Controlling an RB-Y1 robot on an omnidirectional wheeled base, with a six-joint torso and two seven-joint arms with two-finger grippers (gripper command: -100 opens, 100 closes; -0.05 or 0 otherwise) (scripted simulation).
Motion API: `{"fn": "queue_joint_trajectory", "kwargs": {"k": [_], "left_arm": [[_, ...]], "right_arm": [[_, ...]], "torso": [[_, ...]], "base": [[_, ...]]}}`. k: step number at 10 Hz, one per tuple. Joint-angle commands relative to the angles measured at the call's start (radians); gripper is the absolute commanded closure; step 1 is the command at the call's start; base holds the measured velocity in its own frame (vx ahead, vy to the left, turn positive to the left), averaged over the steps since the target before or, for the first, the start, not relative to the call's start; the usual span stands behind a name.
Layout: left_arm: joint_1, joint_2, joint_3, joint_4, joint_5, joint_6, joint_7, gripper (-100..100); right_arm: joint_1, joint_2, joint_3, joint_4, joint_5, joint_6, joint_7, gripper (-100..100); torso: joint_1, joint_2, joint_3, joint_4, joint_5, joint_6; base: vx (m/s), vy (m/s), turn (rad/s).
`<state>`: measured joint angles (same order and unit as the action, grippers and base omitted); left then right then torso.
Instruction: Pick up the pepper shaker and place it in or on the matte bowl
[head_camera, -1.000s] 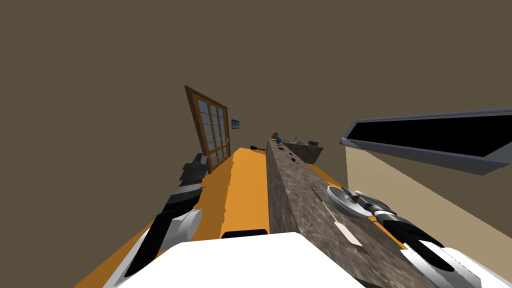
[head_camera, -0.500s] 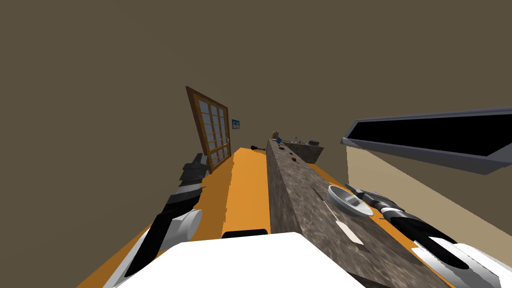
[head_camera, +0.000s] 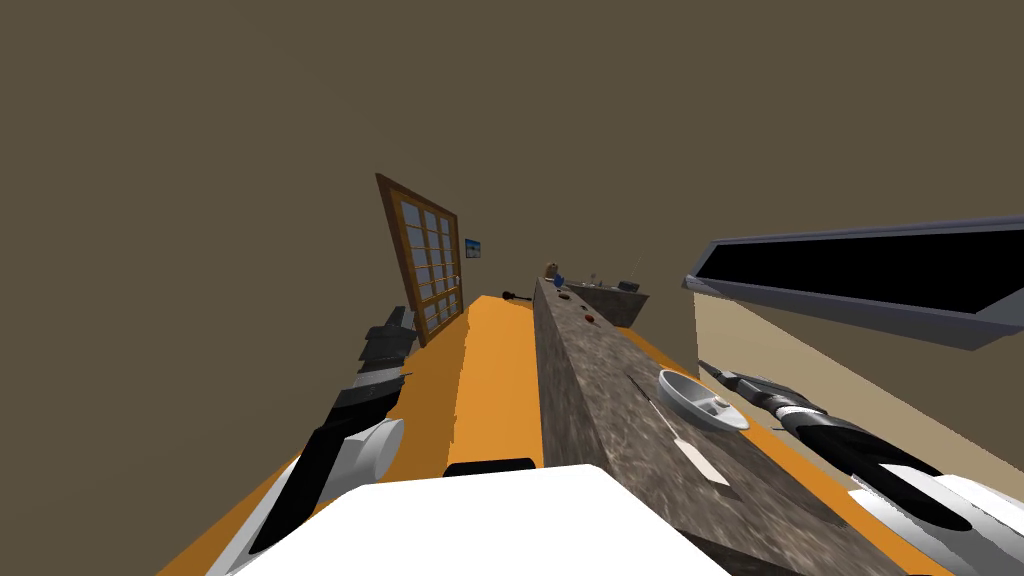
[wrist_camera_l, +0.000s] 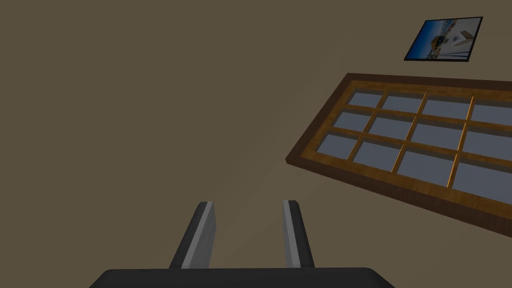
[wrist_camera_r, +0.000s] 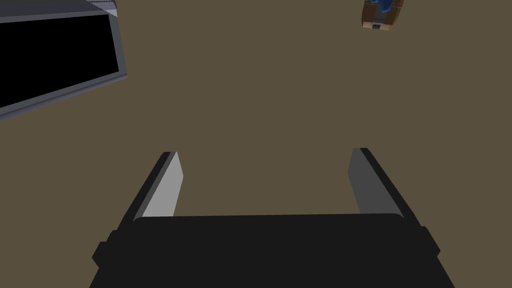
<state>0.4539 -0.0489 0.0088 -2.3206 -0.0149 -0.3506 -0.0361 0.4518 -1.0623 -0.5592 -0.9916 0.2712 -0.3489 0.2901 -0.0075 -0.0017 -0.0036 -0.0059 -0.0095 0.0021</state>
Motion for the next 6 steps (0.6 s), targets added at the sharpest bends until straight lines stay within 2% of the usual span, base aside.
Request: {"fn": "queue_joint_trajectory", "kwargs": {"k": [1, 6], "left_arm": [[0.000, 0.000, 0.000, 0.000, 0.000, 0.000, 0.000, 0], [0.000, 0.000, 0.000, 0.000, 0.000, 0.000, 0.000, 0]], "right_arm": [[0.000, 0.000, 0.000, 0.000, 0.000, 0.000, 0.000, 0], [0.000, 0.000, 0.000, 0.000, 0.000, 0.000, 0.000, 0]], "torso": [[0.000, 0.000, 0.000, 0.000, 0.000, 0.000], [-0.002, -0.001, 0.000, 0.000, 0.000, 0.000]], "base": [[0.000, 0.000, 0.000], [0.000, 0.000, 0.000]]}}
